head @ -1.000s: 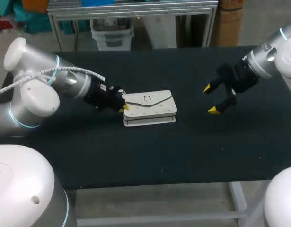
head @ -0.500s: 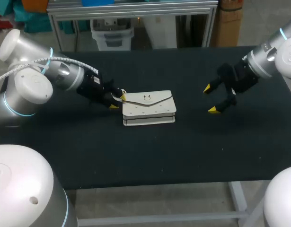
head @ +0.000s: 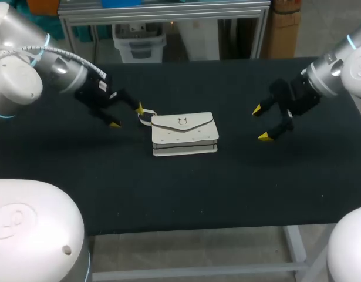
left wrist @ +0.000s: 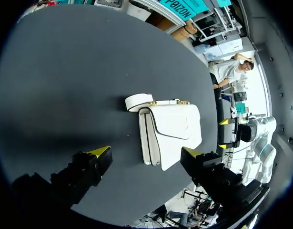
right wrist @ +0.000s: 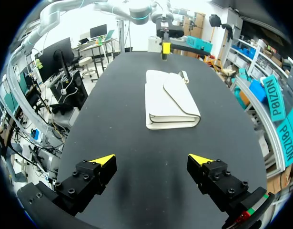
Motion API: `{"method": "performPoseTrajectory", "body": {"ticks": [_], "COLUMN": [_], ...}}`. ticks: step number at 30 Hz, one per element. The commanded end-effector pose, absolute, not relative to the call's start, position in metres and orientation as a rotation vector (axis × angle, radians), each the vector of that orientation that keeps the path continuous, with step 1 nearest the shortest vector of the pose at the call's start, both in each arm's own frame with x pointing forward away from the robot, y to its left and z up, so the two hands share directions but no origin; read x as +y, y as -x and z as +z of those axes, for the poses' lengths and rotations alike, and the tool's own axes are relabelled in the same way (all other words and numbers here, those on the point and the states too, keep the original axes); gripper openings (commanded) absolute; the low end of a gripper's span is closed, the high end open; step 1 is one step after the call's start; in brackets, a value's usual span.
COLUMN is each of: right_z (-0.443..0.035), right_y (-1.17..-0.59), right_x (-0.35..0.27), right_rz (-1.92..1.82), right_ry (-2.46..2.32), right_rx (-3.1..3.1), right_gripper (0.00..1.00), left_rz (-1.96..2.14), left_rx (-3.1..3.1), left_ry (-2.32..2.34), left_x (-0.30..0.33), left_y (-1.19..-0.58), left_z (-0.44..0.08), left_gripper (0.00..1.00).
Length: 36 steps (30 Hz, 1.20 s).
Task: Pick up the bag, open it, inspect its contents, close it, and place it on the opposite side
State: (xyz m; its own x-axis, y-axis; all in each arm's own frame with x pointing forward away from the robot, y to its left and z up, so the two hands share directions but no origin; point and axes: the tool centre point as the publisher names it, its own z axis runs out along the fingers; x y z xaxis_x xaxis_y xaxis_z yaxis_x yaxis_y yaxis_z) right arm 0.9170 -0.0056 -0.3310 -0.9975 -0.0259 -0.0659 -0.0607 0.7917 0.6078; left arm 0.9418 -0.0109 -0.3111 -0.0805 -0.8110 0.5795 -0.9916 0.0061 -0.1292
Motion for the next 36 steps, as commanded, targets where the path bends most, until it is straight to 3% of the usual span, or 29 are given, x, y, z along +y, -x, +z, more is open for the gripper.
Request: {"method": "performPoseTrajectory", "body": {"ticks": [1, 18, 36], "right_z": [-0.331, -0.305, -0.307], "right_y": [-0.917, -0.911, -0.909], "right_x": [-0.006, 0.039, 0.059], "right_rz": [0.996, 0.688, 0.429], "right_ry": [0.072, 0.300, 0.066], "right_rx": [2.921, 2.882, 2.873], "right_gripper": [1.00, 1.00, 1.00], "left_rz": [0.651, 0.494, 0.457], "left_rx": [-2.059, -2.625, -2.766], "left_ry": [-1.788, -1.406, -1.329], "left_x": [-0.008, -0.010, -0.007], "left_y": [-0.952, -0.949, -0.957], "left_z": [-0.303, -0.296, -0.306], "left_gripper": [1.00, 1.00, 1.00]}}
